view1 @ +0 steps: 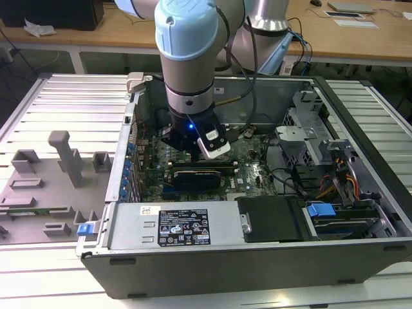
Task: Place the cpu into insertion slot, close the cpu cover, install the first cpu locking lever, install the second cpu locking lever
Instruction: 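Install the second cpu locking lever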
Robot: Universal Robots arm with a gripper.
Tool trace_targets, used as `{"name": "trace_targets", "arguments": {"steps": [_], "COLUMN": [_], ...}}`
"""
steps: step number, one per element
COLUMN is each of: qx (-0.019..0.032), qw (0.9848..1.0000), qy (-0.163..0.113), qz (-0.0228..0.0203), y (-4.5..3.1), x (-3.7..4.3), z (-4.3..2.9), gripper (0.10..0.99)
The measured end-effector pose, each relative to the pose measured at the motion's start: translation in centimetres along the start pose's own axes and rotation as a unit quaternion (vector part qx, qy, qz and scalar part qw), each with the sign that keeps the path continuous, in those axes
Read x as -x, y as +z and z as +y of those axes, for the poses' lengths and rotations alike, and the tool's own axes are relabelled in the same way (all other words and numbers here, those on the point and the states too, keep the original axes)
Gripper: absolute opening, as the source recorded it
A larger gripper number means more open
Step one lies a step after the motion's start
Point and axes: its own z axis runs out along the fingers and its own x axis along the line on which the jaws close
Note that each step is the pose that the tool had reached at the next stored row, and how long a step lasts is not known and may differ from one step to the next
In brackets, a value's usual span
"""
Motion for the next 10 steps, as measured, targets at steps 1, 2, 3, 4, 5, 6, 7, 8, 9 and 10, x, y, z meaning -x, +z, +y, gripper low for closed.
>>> {"name": "trace_targets", "arguments": {"steps": [1,2,3,4,5,6,7,8,9,10], "qx": [0.0056,0.0087,0.0110,0.0144,0.0163,0.0191,0.0246,0.0278,0.0303,0.0331], "qw": [1.0000,1.0000,0.9999,0.9999,0.9999,0.9998,0.9997,0.9996,0.9995,0.9994], "qy": [-0.002,-0.003,-0.004,-0.005,-0.005,-0.006,-0.007,-0.008,-0.008,-0.009], "qz": [0.0005,0.0007,0.0009,0.0013,0.0014,0.0017,0.0022,0.0025,0.0027,0.0030], "y": [0.05,0.08,0.12,0.25,0.34,0.44,0.62,0.72,0.79,0.89], "x": [-0.20,-0.30,-0.42,-0.67,-0.76,-0.84,-0.99,-1.07,-1.12,-1.17], "z": [-0.02,-0.03,-0.05,-0.10,-0.16,-0.21,-0.29,-0.32,-0.35,-0.37], "gripper": [0.106,0.106,0.106,0.106,0.106,0.106,0.106,0.106,0.106,0.106]}}
